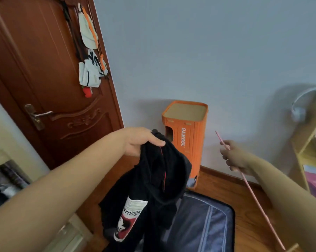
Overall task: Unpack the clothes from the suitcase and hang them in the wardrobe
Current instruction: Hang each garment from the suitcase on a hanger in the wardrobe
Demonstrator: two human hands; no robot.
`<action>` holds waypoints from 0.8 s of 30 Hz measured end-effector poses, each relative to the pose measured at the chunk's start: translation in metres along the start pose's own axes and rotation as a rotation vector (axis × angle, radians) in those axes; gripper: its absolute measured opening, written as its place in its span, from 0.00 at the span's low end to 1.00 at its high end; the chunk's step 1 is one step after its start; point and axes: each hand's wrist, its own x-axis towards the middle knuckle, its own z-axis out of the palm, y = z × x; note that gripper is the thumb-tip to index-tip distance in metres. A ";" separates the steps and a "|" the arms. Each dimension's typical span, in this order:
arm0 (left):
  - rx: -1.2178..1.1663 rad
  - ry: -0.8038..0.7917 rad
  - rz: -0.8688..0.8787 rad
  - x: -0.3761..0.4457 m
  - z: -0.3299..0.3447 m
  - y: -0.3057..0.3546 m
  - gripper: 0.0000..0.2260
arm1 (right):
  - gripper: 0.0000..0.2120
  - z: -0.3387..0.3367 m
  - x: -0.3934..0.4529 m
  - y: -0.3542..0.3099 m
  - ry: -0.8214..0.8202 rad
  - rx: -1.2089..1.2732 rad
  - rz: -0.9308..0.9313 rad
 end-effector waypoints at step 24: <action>0.641 0.763 0.397 -0.006 -0.008 0.011 0.08 | 0.14 0.111 -0.108 -0.109 0.038 -0.177 -0.393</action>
